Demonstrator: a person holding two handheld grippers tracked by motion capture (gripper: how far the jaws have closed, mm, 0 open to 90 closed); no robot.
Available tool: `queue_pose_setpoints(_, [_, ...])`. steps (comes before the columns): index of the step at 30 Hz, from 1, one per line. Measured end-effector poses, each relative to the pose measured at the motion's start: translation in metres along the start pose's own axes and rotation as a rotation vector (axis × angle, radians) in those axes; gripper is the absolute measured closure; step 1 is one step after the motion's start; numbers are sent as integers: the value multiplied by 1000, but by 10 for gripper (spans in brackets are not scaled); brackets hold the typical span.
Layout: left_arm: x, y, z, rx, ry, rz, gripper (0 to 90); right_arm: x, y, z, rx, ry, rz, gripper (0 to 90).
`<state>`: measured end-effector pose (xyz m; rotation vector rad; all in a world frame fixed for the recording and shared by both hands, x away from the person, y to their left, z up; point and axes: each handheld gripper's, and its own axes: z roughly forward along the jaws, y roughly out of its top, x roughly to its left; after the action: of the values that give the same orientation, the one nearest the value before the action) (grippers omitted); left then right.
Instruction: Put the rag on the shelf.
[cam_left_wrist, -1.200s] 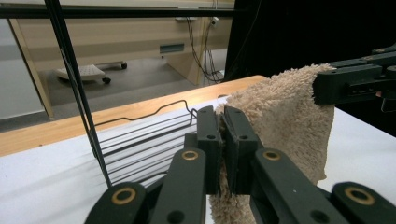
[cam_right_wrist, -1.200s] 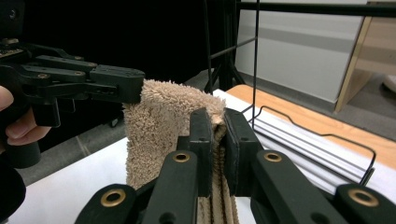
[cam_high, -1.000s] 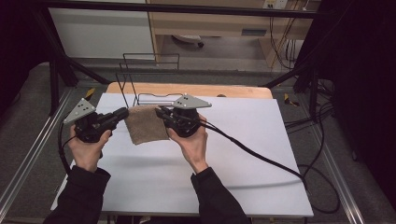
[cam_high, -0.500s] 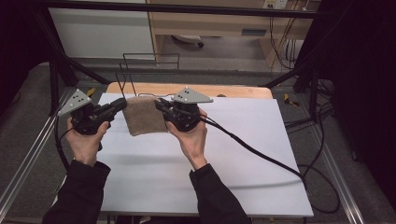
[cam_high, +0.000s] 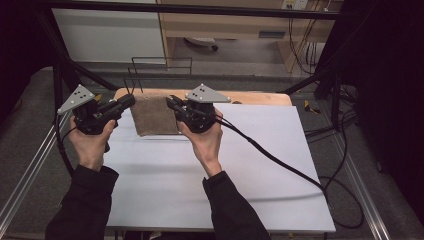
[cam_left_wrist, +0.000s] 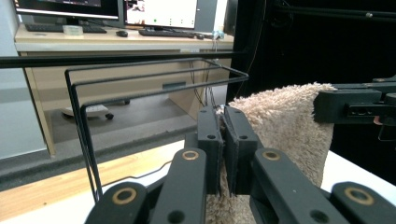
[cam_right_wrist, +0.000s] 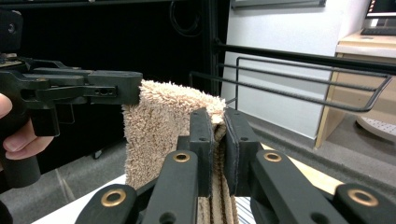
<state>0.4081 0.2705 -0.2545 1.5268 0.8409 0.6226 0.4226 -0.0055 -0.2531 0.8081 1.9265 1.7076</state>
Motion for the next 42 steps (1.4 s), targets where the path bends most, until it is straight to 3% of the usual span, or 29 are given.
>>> queue_pose_setpoints(42, [17,60,35,-93,7,11,859,-29,57,19,-97,-64,-36,832])
